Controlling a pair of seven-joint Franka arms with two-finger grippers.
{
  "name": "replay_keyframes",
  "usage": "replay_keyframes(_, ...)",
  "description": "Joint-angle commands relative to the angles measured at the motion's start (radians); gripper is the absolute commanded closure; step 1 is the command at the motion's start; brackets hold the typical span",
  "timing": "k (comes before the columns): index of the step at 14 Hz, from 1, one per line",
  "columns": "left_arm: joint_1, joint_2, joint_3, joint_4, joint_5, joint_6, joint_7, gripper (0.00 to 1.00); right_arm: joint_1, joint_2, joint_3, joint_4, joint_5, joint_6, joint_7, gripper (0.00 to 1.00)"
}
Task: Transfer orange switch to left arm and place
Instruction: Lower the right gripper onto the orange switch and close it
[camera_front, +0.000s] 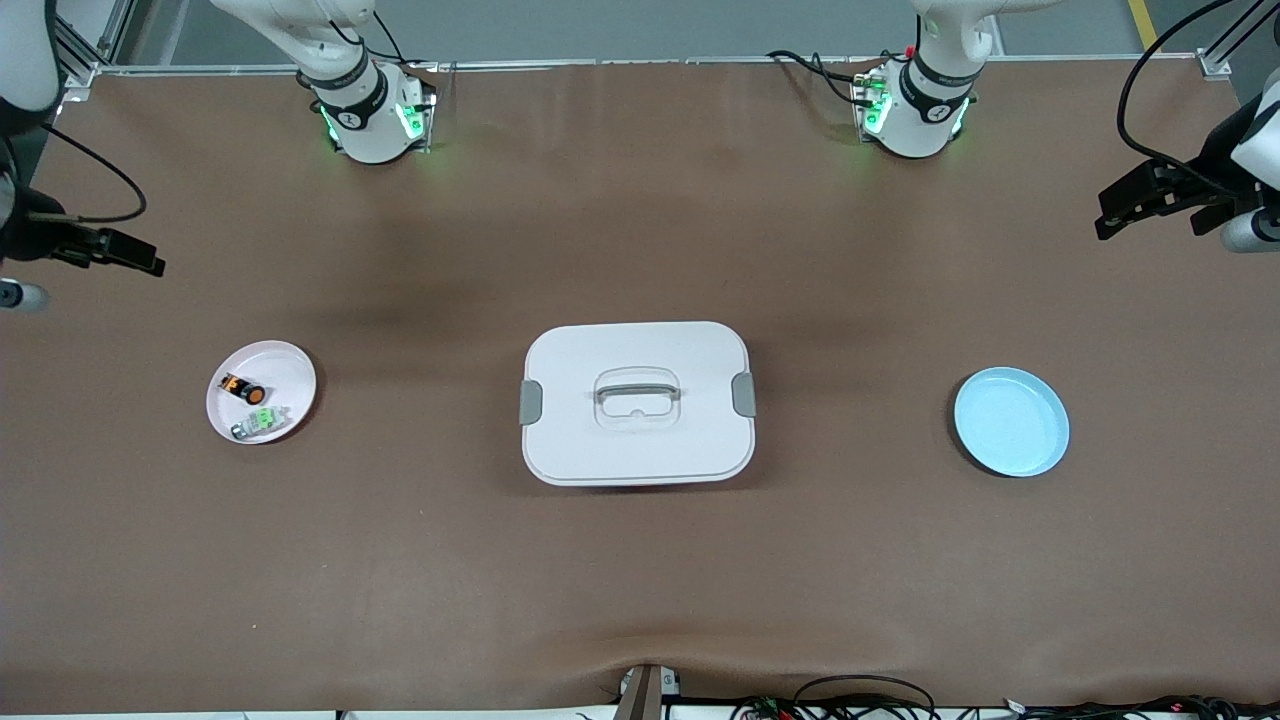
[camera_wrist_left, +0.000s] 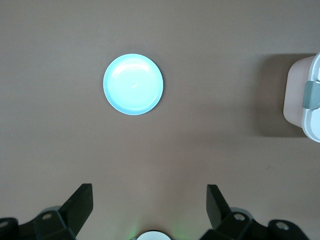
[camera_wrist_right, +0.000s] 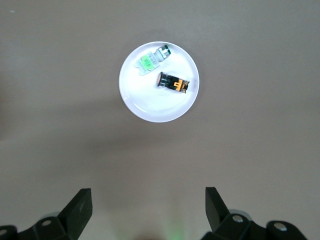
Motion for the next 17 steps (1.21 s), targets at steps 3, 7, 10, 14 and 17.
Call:
replay_keyframes(3,-0.004,0.002,-0.003,0.012,0.020,-0.004,0.021,0.00,-0.068,-0.019,0.013,-0.229,-0.012,0.254,-0.007,0.00)
replay_keyframes(7,-0.007,0.011,-0.005,0.012,0.019,-0.004,0.021,0.00,-0.093,0.045,0.013,-0.331,0.005,0.411,-0.006,0.00)
replay_keyframes(10,-0.009,0.010,-0.005,0.012,0.020,-0.004,0.021,0.00,-0.099,0.127,0.013,-0.339,0.008,0.521,0.002,0.00)
replay_keyframes(14,-0.007,0.008,-0.006,0.012,0.020,-0.004,0.019,0.00,-0.099,0.265,0.015,-0.331,0.092,0.669,0.002,0.00)
replay_keyframes(17,-0.009,0.010,-0.006,0.012,0.020,-0.004,0.018,0.00,-0.113,0.357,0.016,-0.316,0.093,0.791,-0.006,0.00)
